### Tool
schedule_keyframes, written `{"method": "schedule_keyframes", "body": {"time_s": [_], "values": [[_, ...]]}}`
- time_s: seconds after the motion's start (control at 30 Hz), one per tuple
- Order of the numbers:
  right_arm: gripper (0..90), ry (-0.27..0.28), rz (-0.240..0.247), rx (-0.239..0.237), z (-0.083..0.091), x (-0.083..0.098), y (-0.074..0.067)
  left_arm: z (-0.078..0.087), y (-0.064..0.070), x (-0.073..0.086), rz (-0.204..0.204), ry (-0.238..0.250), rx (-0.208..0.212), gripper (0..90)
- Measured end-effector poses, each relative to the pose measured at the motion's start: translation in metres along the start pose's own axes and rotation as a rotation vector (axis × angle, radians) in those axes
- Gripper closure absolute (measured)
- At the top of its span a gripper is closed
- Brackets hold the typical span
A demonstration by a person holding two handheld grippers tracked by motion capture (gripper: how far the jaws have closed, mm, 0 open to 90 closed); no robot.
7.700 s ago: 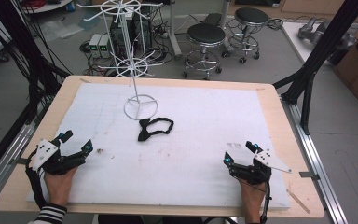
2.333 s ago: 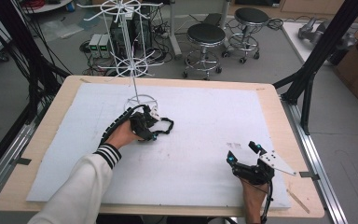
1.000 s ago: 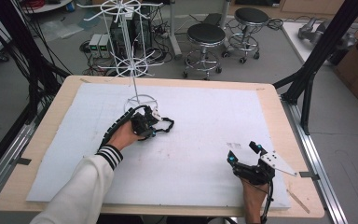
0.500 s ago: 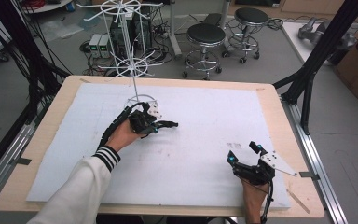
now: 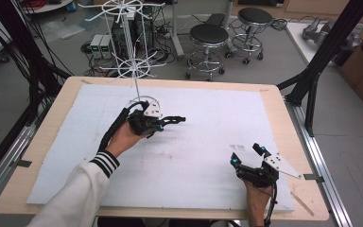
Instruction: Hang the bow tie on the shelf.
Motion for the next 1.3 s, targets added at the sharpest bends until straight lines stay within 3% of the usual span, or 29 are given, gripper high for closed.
{"method": "schedule_keyframes", "body": {"time_s": [0.27, 0.4, 0.8, 1.0, 1.3], "values": [[3.0, -0.002, -0.001, 0.001, 0.0, 0.0, -0.001, 0.017, 0.001, -0.004, 0.064, 0.095, -0.012, 87.0], [3.1, -0.003, 0.004, 0.001, 0.0, 0.0, 0.0, 0.031, -0.001, -0.014, 0.078, 0.175, -0.042, 87.0], [3.1, -0.002, 0.006, 0.003, 0.0, 0.0, -0.001, 0.071, -0.005, -0.034, 0.079, 0.358, -0.133, 87.1], [3.0, -0.002, 0.008, 0.004, 0.0, 0.0, 0.0, 0.086, -0.01, -0.038, 0.09, 0.415, -0.175, 87.1], [3.1, -0.004, 0.008, 0.004, 0.0, 0.0, 0.0, 0.112, -0.02, -0.039, 0.141, 0.501, -0.24, 87.2]]}}
Point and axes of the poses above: each handheld gripper's, and its own axes: z roughly backward along the jaws, x roughly out of its underside, y roughly to its right, the point moved 9 cm from there along -z, roughly forward along the jaws, and after that the axes turned 6 degrees about -z, right-handed, at the moved point
